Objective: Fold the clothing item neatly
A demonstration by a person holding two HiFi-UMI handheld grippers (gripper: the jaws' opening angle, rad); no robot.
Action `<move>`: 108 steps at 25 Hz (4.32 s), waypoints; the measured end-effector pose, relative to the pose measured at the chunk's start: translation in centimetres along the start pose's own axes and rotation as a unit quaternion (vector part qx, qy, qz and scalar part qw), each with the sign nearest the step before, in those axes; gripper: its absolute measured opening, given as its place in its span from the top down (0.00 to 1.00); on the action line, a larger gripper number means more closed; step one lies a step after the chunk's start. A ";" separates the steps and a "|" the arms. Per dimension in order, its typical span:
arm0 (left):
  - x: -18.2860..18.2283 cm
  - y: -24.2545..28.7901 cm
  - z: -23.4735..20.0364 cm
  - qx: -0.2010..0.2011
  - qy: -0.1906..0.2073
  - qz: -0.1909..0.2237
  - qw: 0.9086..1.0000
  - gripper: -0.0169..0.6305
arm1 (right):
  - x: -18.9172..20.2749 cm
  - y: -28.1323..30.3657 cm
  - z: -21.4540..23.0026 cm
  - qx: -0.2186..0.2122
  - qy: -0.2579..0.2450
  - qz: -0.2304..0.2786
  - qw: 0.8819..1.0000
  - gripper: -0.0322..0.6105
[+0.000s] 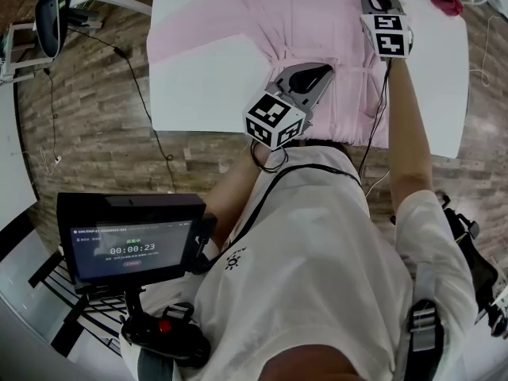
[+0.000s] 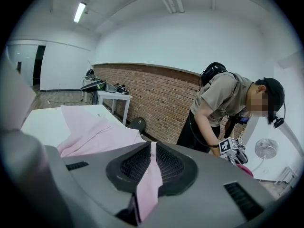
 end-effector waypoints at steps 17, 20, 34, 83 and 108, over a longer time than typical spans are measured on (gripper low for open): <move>0.6 -1.4 -1.4 -0.019 -0.007 0.004 1.000 0.97 | -1.7 2.0 -4.2 -0.040 -0.006 0.013 0.999 0.89; 0.8 -1.9 -1.7 -0.027 -0.011 0.005 1.000 0.97 | -1.6 2.5 -5.4 -0.051 -0.010 0.011 0.999 0.89; 1.4 -3.7 -3.0 -0.057 -0.024 0.009 0.998 0.97 | -0.8 4.4 -9.3 -0.089 -0.020 -0.001 0.996 0.89; 3.0 -4.6 -3.9 -0.080 -0.054 0.006 0.995 0.97 | 1.0 6.3 -16.1 -0.166 -0.062 -0.024 0.984 0.89; 3.6 -4.3 -2.9 -0.065 -0.061 -0.003 0.996 0.97 | 1.4 4.1 -19.1 -0.224 -0.084 -0.023 0.971 0.83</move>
Point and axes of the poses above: the fingertips, and each gripper's own axes: y forward along the fingers, z to its right, x out of its underside, the point moved 6 cm from there along -y, backward along the fingers, and after that the axes turned 5 degrees about x, right-handed, at the moved point
